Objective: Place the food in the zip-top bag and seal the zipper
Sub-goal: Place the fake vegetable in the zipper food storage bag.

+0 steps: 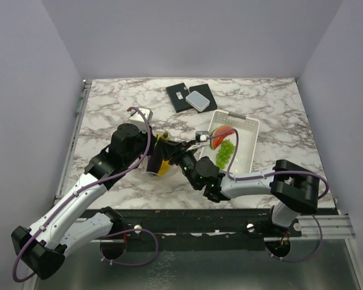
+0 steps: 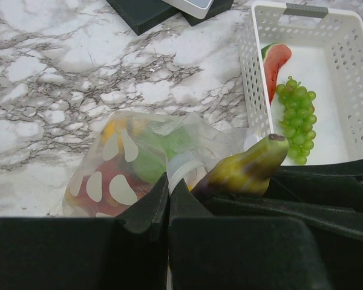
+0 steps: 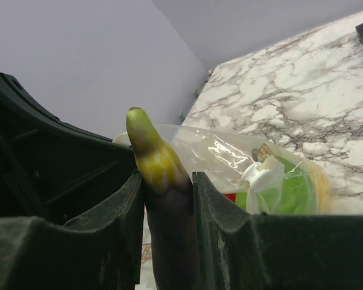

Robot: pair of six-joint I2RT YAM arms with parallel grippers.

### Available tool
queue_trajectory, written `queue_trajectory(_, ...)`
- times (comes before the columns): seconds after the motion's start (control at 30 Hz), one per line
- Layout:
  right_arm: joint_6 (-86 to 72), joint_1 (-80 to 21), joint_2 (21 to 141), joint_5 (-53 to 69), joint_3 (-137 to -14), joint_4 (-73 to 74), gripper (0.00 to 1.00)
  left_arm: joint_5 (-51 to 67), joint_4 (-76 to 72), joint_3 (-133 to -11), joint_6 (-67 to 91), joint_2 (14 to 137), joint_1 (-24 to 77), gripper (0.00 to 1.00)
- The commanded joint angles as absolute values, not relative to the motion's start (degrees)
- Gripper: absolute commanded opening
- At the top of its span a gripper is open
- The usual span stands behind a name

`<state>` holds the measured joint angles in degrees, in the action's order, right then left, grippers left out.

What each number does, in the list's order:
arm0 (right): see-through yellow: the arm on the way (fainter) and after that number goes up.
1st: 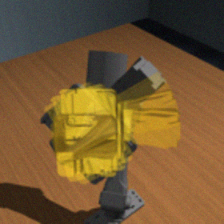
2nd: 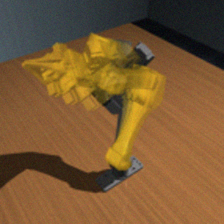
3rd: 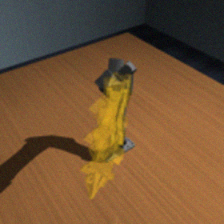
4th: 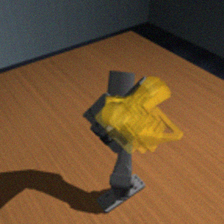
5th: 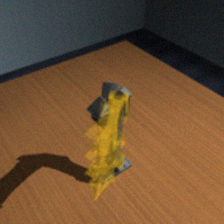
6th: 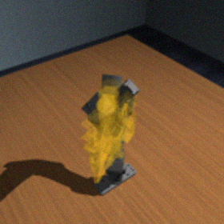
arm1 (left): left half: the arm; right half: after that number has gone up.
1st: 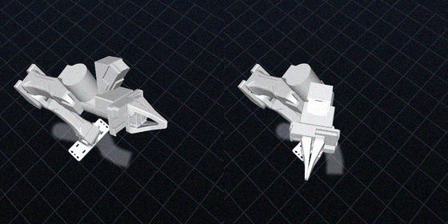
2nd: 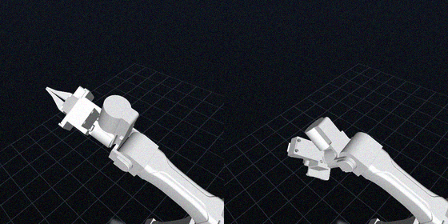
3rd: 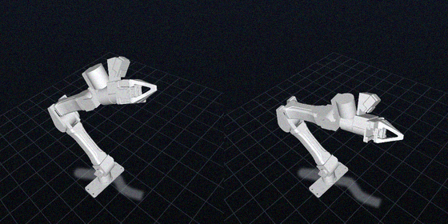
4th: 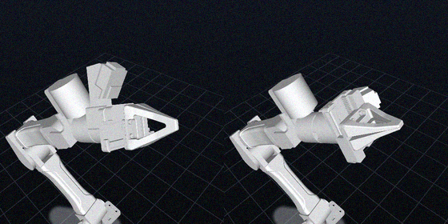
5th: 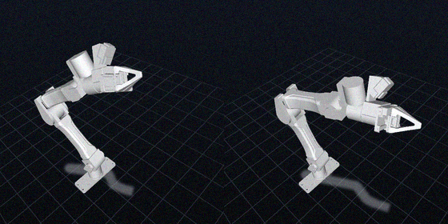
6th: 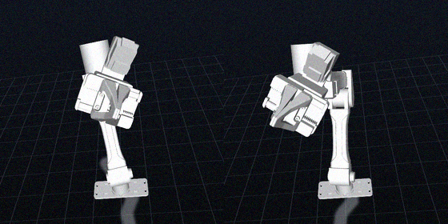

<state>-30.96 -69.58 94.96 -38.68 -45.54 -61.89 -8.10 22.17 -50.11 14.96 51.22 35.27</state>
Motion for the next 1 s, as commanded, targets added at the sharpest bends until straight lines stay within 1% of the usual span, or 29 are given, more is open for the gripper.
queue_trajectory(0.0, -33.6, -70.5, 95.4, -42.5, -45.8, -61.4, 0.09, -6.7, 20.6, -49.7, 15.3, 50.5, 35.3, 0.0)
queue_trajectory(0.07, -33.7, -70.6, 94.3, -42.3, -45.3, -59.9, 0.15, -6.8, 20.6, -49.7, 15.3, 50.4, 35.3, 0.0)
queue_trajectory(0.13, -33.8, -70.6, 93.2, -41.6, -44.4, -59.3, 0.18, -6.7, 20.6, -49.7, 15.2, 50.3, 35.2, 0.0)
queue_trajectory(0.2, -34.2, -70.6, 92.2, -40.9, -43.2, -58.6, 0.23, -6.8, 20.7, -49.7, 15.2, 50.3, 35.2, 0.0)
queue_trajectory(0.27, -34.8, -70.6, 91.1, -39.9, -42.0, -58.3, 0.3, -6.8, 20.6, -49.7, 15.2, 50.2, 35.2, 0.0)
queue_trajectory(0.37, -35.9, -70.6, 89.3, -39.4, -39.7, -58.2, 0.44, -6.9, 20.6, -49.7, 15.2, 50.3, 35.2, 0.0)
queue_trajectory(0.57, -36.3, -70.6, 85.5, -38.4, -36.6, -57.2, 0.59, -6.8, 20.6, -49.7, 15.1, 50.6, 35.3, 0.0)
queue_trajectory(0.73, -35.8, -70.6, 81.8, -37.5, -34.8, -55.1, 0.65, -7.0, 20.7, -49.7, 15.0, 50.7, 35.2, 0.0)
queue_trajectory(0.8, -35.0, -70.6, 79.5, -37.6, -34.7, -51.8, 0.66, -7.1, 20.7, -49.7, 15.0, 50.7, 35.2, 0.0)
queue_trajectory(0.97, -34.7, -70.6, 73.8, -40.1, -37.7, -34.4, 0.67, -7.0, 20.7, -49.7, 15.0, 50.8, 35.3, 0.0)
